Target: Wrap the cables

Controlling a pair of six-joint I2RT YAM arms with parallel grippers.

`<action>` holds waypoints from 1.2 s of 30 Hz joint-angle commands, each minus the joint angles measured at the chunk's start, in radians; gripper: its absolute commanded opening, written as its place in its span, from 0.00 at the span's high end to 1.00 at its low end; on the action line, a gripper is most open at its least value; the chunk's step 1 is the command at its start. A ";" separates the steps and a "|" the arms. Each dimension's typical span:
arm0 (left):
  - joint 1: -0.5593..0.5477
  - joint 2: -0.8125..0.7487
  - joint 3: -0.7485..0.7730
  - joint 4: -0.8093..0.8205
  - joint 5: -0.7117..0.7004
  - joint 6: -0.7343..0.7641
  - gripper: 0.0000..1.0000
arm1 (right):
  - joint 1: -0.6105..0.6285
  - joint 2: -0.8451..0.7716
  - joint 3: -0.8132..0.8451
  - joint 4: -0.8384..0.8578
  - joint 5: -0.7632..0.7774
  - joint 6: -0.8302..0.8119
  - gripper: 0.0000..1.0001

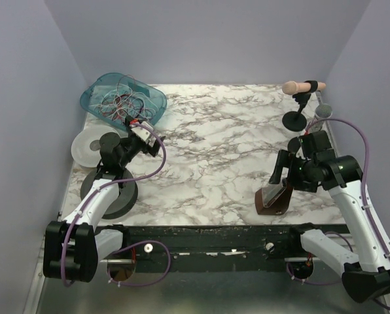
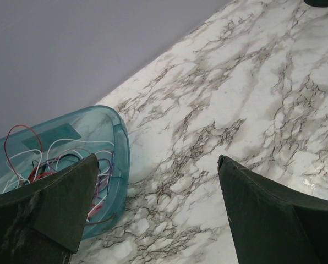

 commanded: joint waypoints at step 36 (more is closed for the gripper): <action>-0.005 -0.071 0.031 -0.102 -0.066 0.017 0.01 | 0.057 1.060 1.168 0.396 -0.083 -0.650 0.99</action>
